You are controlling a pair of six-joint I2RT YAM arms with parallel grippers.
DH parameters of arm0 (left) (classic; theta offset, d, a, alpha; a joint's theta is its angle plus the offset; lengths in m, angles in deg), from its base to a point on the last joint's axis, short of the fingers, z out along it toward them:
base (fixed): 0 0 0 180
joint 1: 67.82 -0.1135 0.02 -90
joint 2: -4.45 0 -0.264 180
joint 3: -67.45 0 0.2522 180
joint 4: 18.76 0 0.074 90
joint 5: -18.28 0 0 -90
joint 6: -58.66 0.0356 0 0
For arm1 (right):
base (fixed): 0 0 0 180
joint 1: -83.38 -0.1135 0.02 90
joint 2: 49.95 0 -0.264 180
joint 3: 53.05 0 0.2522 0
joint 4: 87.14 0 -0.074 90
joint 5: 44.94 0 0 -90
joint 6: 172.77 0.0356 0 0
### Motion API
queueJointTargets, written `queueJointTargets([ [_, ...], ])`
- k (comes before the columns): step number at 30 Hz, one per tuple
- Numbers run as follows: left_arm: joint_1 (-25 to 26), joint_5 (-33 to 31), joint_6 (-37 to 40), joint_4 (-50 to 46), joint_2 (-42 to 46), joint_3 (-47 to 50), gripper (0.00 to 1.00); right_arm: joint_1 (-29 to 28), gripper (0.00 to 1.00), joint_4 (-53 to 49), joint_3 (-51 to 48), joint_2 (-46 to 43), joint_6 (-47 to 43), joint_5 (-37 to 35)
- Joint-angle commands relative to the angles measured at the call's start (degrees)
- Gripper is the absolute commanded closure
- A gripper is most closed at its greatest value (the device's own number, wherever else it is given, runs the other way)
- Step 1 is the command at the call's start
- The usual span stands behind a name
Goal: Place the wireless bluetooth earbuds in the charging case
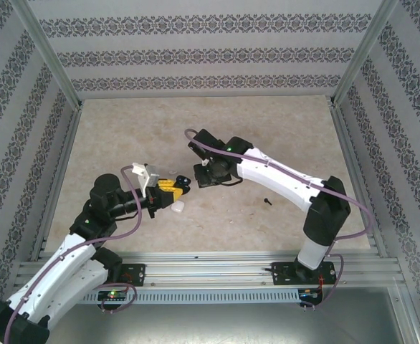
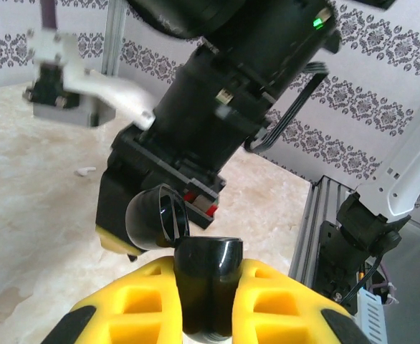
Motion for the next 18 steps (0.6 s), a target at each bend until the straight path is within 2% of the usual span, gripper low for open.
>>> queueJointTargets([
  [1,-0.36,1.09,-1.3,4.9,-0.08,-1.16,1.0,-0.45,0.88,1.01,-0.54,-3.97,-2.86,-2.77],
  [10,-0.34,2.6,-1.78,5.19,-2.63,-4.23,1.0,-0.45,0.9,3.83,0.25,-11.54,-7.44,-2.34],
  [18,-0.32,3.0,-5.41,11.34,-4.06,-3.52,1.0,-0.62,0.91,8.62,-1.15,-17.98,-11.1,-1.14],
])
